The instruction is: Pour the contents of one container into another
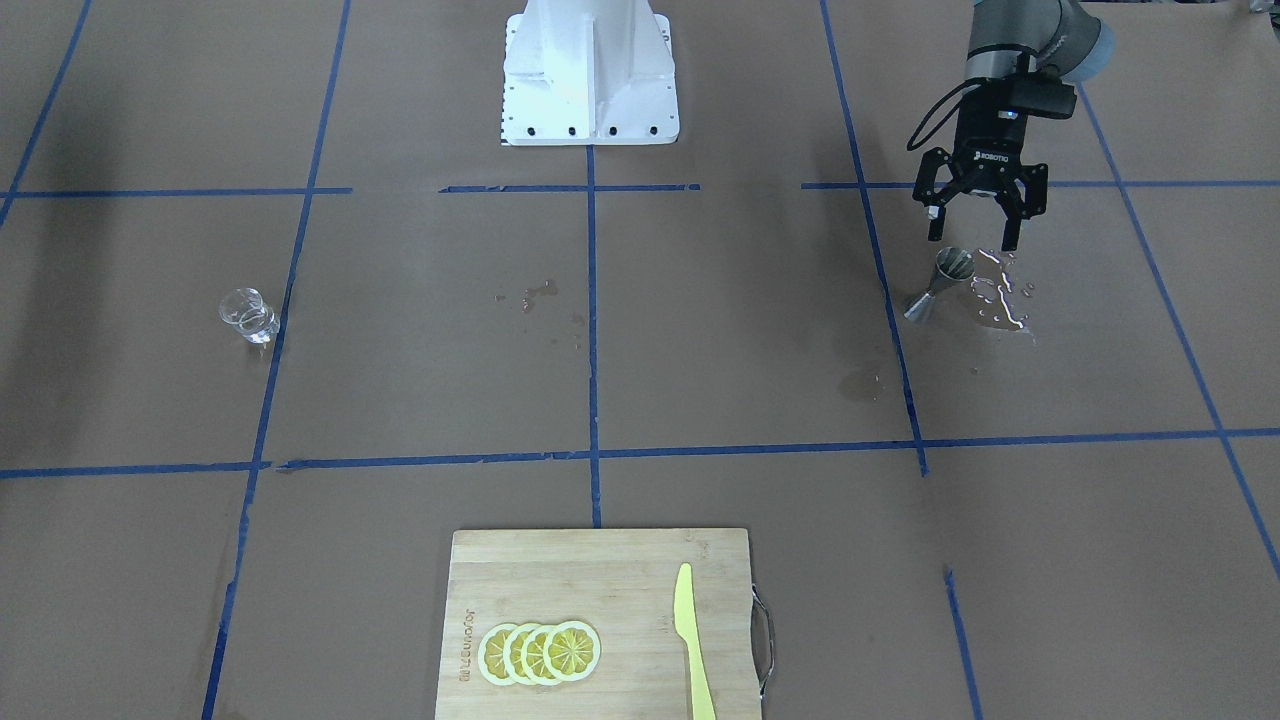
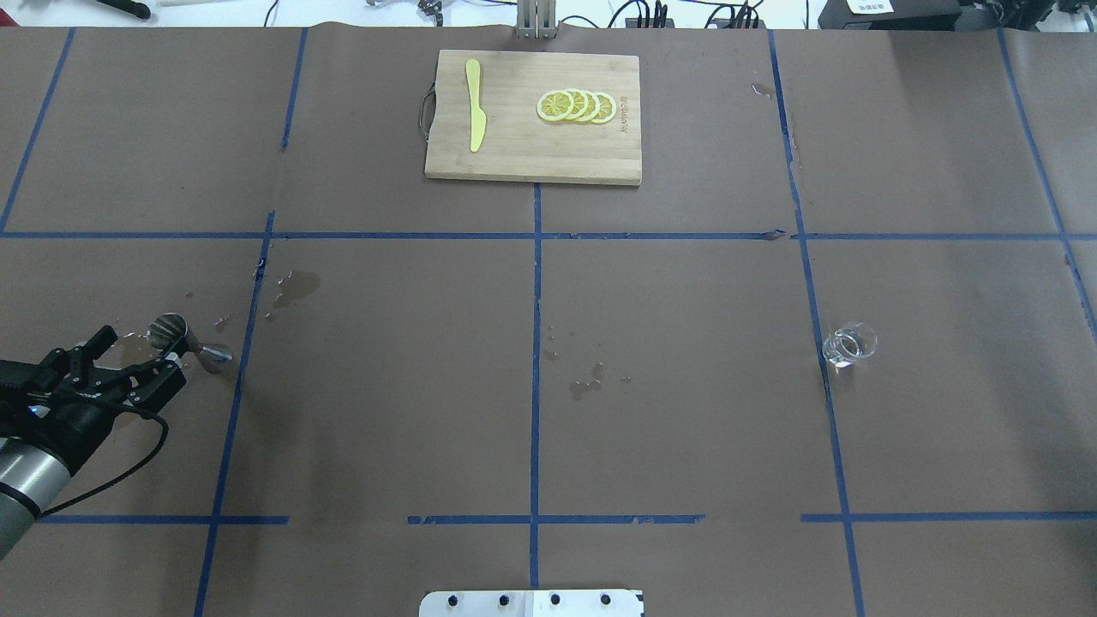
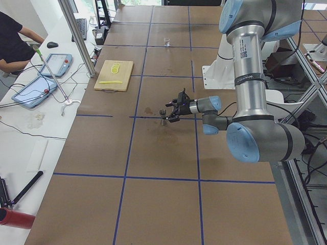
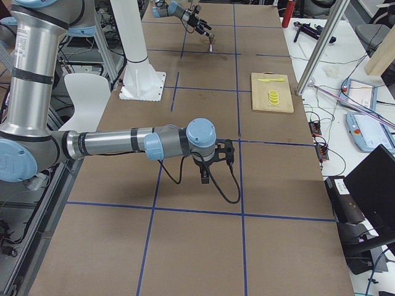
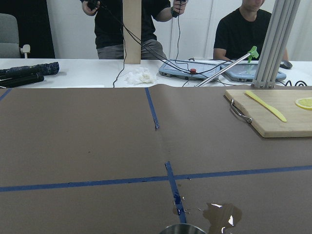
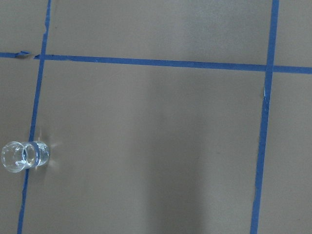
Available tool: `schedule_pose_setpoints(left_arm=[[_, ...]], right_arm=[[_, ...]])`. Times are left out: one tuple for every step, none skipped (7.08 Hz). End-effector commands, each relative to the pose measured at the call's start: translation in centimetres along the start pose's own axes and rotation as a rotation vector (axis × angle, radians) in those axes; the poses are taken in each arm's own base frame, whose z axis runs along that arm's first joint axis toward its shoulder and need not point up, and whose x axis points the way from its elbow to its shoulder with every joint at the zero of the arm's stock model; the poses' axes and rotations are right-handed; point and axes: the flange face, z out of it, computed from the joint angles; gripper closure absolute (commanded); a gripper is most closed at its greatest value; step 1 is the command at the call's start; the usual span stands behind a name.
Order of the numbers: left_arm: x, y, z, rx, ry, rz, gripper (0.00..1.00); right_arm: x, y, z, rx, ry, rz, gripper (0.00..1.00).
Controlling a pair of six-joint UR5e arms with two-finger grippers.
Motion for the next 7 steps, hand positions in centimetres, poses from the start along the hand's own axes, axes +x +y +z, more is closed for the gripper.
schedule_pose_setpoints(left_arm=[[0.1,1.8,1.4,0.016,-0.019,0.017,0.0],[0.3,2.0,1.6,0.026,-0.023,0.017,0.0],[0.5,2.9,2.2,0.024,-0.026,0.022,0.01],[1.4,3.9,3.2,0.025,-0.026,0.023,0.01],[1.5,4.5,3.6,0.022,-0.027,0.026,0.04],[1.3,4.7,3.7,0.021,-0.029,0.029,0.12],[1.0,5.0,3.8,0.021,-0.031,0.031,0.18]], right_arm=[[0.0,0.1,0.0,0.0,0.0,-0.001,0.0],[0.0,0.1,0.0,0.0,0.0,-0.001,0.0],[0.1,0.1,0.0,-0.002,0.0,0.001,0.0],[0.1,0.1,0.0,-0.002,0.0,0.001,0.0],[0.1,0.1,0.0,-0.002,0.0,0.001,0.0],[0.1,0.1,0.1,-0.002,0.0,0.003,0.0],[0.1,0.1,0.1,-0.002,0.0,0.003,0.0]])
